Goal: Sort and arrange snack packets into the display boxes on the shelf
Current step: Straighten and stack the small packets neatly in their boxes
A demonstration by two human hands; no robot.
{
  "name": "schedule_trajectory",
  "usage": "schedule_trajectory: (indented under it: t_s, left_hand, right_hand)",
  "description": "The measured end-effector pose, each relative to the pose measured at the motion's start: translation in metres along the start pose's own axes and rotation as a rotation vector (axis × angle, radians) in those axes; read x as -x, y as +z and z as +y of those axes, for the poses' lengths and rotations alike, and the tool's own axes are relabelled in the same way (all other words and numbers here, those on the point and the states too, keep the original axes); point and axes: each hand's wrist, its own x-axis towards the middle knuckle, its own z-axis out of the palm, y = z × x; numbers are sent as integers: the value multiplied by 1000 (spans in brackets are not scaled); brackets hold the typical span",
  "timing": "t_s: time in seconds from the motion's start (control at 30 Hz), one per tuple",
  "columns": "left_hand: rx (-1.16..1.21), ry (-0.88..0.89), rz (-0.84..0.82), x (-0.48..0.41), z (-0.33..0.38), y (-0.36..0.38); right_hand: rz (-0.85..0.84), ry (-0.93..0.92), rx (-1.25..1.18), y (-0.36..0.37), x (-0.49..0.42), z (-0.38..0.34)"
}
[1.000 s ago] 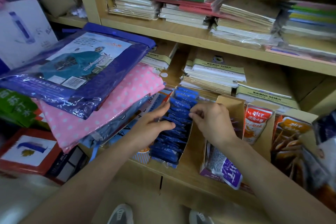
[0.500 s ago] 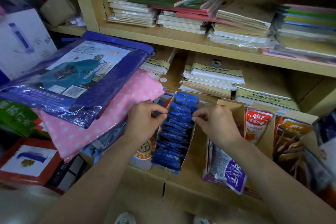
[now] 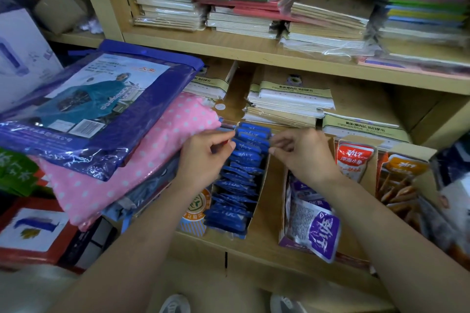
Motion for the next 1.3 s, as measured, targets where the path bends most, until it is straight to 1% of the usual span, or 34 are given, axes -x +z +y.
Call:
schedule_trajectory:
  t_s: [0.1, 0.2, 0.37, 0.43, 0.5, 0.6, 0.7, 0.8, 0.87, 0.93, 1.07, 1.13, 1.2, 1.3]
  left_hand:
    - [-4, 29, 22, -2, 3, 3]
    - [61, -30, 4, -4, 0, 1]
    - [134, -88, 11, -5, 0, 1]
    - [100, -97, -5, -6, 3, 1]
    - [80, -87, -10, -7, 4, 2]
    - [30, -70, 19, -9, 6, 1]
    - [17, -96, 34, -12, 1, -4]
    - [-62, -85, -94, -10, -5, -15]
    - [-151, -46, -200, -6, -7, -22]
    - [-217, 28, -229, -2, -8, -25]
    - [-271, 109, -130, -2, -8, -21]
    - [-286, 130, -112, -3, -8, -21]
    - [-274, 171, -107, -3, -9, -21]
    - [-195, 181, -103, -1, -8, -21]
  right_hand:
    - [10, -21, 37, 5, -6, 0]
    - [21, -46, 20, 9, -9, -3]
    - [-43, -120, -25, 12, -13, -10]
    - [-22, -93, -39, 8, -14, -6]
    - [16, -24, -97, 3, -13, -2]
    - [33, 24, -132, -3, -12, 0]
    - [-87, -4, -101, -5, -9, -3]
    - [-255, -17, -34, -8, -1, -7]
    - [-298, -40, 20, -7, 1, -8]
    - [-287, -93, 82, -4, 2, -8]
    - [-221, -165, 104, 6, 1, -9]
    - [-179, -183, 106, 10, 2, -9]
    - [-153, -194, 106, 12, 2, -8]
    - [-147, -151, 50, 9, 3, -6]
